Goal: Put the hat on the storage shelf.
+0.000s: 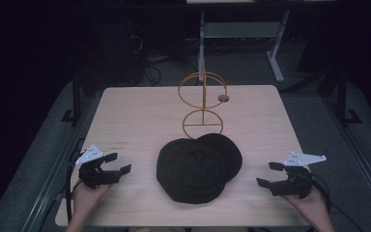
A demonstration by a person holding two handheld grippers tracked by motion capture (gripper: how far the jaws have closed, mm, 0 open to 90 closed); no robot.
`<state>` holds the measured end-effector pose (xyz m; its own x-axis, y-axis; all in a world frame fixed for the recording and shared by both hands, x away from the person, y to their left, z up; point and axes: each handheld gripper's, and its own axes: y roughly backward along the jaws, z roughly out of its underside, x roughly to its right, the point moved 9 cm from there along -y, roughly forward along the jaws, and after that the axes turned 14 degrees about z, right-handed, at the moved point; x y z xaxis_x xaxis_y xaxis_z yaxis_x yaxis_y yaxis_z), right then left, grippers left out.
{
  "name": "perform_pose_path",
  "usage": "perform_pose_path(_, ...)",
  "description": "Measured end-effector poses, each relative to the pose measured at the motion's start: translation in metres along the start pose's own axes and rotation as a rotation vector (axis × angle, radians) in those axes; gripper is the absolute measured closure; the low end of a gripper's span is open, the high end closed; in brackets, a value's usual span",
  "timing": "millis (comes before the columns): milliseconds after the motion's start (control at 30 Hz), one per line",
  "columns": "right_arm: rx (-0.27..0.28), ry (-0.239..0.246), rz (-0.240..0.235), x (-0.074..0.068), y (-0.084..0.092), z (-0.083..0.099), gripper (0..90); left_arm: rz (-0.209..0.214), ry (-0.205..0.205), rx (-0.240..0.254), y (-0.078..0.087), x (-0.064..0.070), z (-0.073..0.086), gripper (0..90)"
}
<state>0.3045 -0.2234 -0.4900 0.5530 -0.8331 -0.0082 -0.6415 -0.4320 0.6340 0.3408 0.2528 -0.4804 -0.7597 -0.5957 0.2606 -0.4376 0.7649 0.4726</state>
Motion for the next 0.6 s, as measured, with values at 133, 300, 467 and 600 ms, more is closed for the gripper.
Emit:
perform_pose_path(133,-0.007,0.007,-0.012,-0.002,-0.002,-0.005,16.0,0.0,-0.002,0.002,0.0,0.0,0.0,19.7)
perform_pose_path(300,-0.031,0.033,-0.047,-0.008,-0.005,-0.017,15.0,0.023,0.015,0.026,-0.001,0.002,-0.003,18.8)
perform_pose_path(467,-0.03,0.046,-0.062,-0.014,-0.005,-0.026,14.3,0.02,0.012,0.02,-0.002,0.003,-0.002,18.4)
perform_pose_path(600,-0.043,0.062,-0.081,-0.019,-0.007,-0.034,14.4,0.043,0.032,0.033,-0.002,0.005,-0.004,18.1)
